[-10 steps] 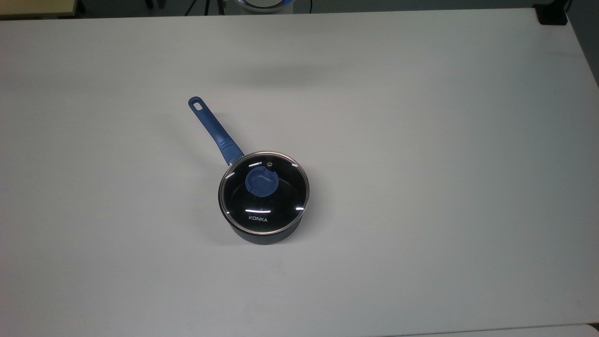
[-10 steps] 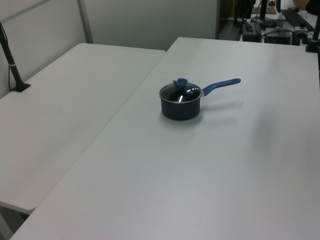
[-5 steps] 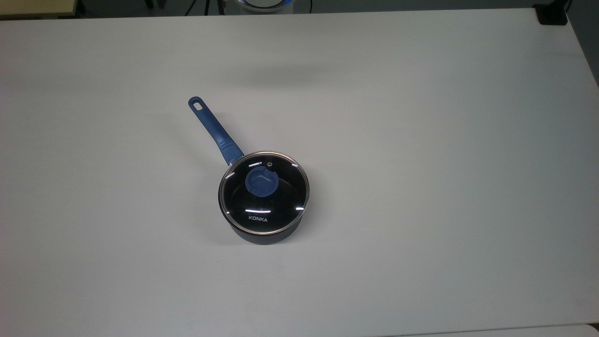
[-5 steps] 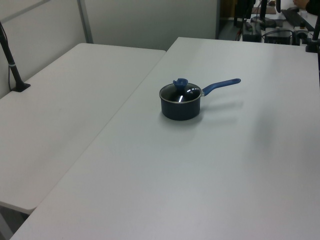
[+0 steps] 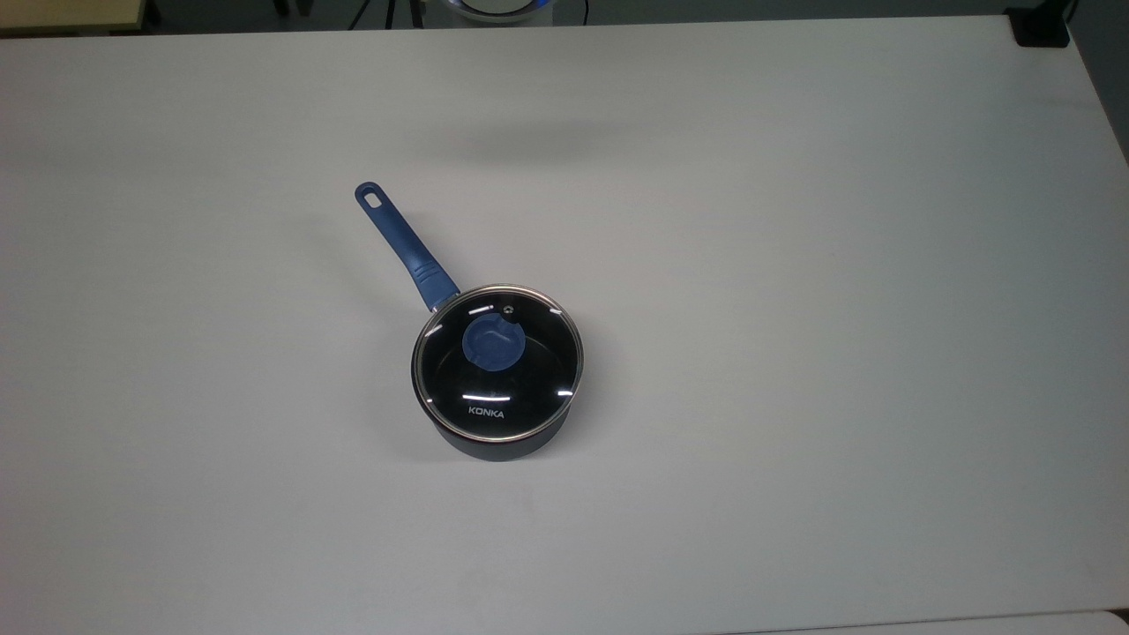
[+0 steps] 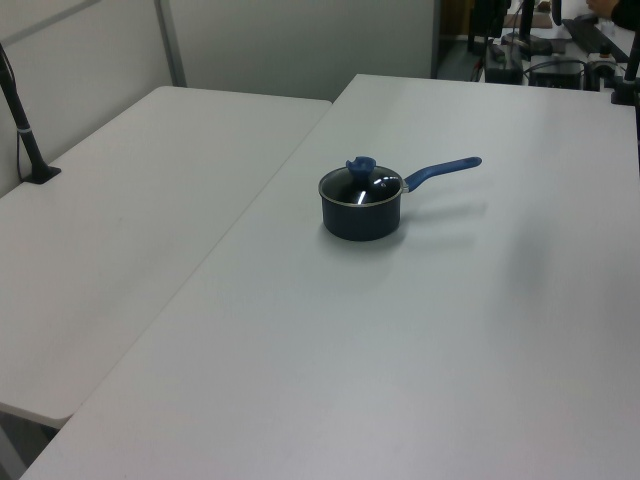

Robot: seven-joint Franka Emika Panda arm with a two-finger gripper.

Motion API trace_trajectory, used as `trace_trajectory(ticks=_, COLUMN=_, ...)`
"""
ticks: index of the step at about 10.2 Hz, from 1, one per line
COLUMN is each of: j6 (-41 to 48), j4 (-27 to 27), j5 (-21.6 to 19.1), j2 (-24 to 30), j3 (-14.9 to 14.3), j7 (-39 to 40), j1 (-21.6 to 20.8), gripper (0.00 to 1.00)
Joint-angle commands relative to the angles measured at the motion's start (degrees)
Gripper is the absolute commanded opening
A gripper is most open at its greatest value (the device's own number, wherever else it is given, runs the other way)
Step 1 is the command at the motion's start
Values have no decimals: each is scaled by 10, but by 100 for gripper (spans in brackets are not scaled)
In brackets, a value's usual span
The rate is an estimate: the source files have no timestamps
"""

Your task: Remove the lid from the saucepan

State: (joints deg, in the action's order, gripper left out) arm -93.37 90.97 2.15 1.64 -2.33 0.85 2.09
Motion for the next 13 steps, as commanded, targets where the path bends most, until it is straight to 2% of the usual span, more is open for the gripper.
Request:
trace_trajectory(ticks=1, j6=-8, j4=11, j5=1, j2=11, j3=-8, j7=6, j1=-9, gripper=100)
trace_trajectory(ticks=4, j6=-21, j4=10, j5=2, j2=1, j3=-18, j7=8, j1=-5, gripper=100)
trace_trajectory(ticks=5, j6=-29, j4=3, j5=2, j2=-21, j3=-18, j7=-2, j1=-7, gripper=100)
trace_trajectory(ticks=6, j6=-31, j4=-11, j5=-2, j2=-53, j3=-14, j7=-51, j1=-6, gripper=100)
trace_trajectory(ticks=7, j6=-57, j4=-28, j5=-5, j2=-91, j3=-12, j7=-149, j1=-11, gripper=100)
trace_trajectory(ticks=8, j6=-121, j4=-41, j5=-13, j2=-124, j3=-7, j7=-266, j1=-15, gripper=100)
trace_trajectory(ticks=9, j6=-168, j4=-42, j5=-13, j2=-152, j3=7, j7=-318, j1=-30, gripper=100)
trace_trajectory(ticks=10, j6=-210, j4=-43, j5=-19, j2=-177, j3=9, j7=-357, j1=-35, gripper=99)
trace_trajectory(ticks=11, j6=-258, j4=-60, j5=-25, j2=-213, j3=16, j7=-402, j1=-39, gripper=97)
trace_trajectory(ticks=13, j6=-304, j4=-107, j5=-25, j2=-286, j3=29, j7=-486, j1=-44, gripper=100)
